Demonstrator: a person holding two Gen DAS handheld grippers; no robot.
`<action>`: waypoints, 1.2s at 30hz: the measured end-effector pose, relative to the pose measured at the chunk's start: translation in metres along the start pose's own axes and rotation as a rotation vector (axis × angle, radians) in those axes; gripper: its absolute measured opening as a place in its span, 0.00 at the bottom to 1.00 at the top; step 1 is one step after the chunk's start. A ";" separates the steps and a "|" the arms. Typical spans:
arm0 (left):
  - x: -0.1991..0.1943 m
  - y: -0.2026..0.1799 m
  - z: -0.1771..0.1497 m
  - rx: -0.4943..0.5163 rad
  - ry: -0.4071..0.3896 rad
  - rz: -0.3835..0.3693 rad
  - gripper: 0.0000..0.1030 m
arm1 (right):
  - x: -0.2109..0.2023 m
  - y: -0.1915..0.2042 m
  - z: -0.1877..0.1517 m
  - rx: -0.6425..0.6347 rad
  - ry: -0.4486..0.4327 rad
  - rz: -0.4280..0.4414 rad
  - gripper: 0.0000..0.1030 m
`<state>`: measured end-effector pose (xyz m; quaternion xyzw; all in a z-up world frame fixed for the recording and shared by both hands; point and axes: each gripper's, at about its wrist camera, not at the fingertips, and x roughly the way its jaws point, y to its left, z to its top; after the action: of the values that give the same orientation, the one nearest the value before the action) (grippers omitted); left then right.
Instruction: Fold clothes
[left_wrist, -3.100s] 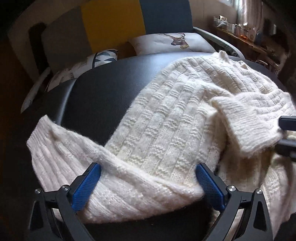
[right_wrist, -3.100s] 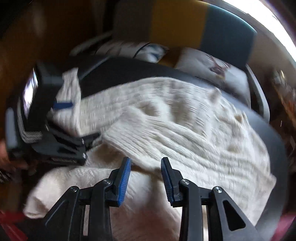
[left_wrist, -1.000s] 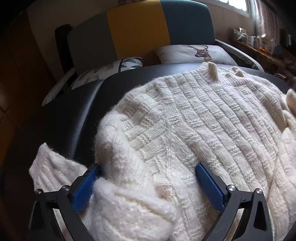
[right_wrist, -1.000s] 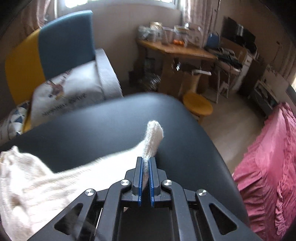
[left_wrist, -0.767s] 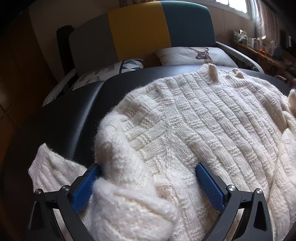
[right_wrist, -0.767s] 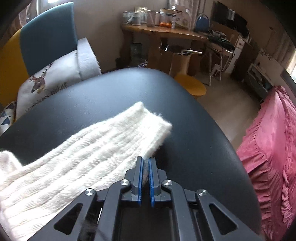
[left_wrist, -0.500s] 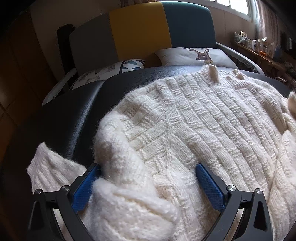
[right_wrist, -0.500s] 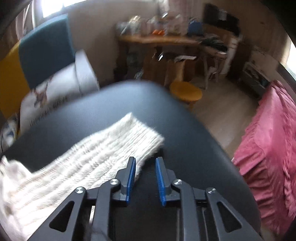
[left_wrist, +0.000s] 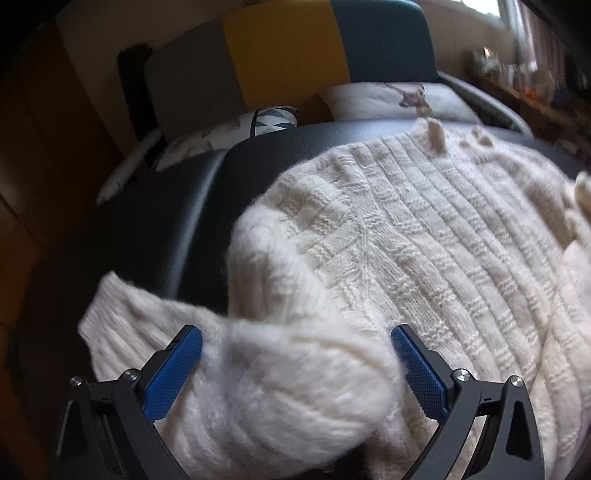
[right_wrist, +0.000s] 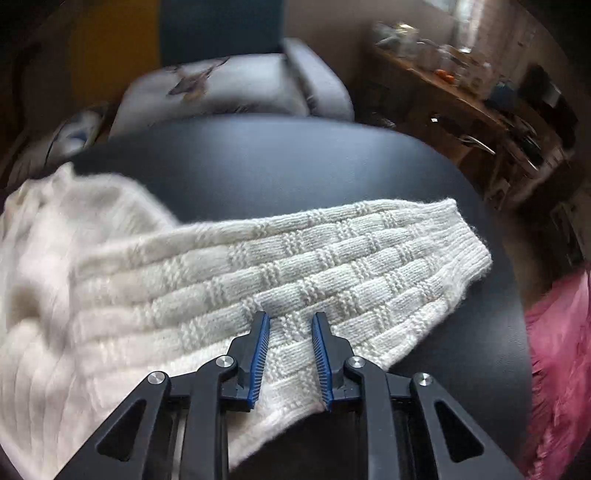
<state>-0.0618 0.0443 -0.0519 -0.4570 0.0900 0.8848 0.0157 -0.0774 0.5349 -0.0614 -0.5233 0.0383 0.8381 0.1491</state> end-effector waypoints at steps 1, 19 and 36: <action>0.001 0.003 0.000 -0.023 0.007 -0.025 1.00 | 0.002 -0.004 0.001 0.022 -0.009 -0.004 0.22; -0.066 0.063 -0.074 -0.217 0.173 -0.566 1.00 | -0.125 0.022 -0.190 0.023 0.199 0.690 0.49; -0.094 0.022 -0.113 -0.201 0.126 -0.601 1.00 | -0.139 0.070 -0.228 0.013 0.128 0.673 0.07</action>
<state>0.0814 0.0086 -0.0364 -0.5164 -0.1359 0.8148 0.2256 0.1566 0.3889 -0.0471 -0.5320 0.2234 0.8055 -0.1351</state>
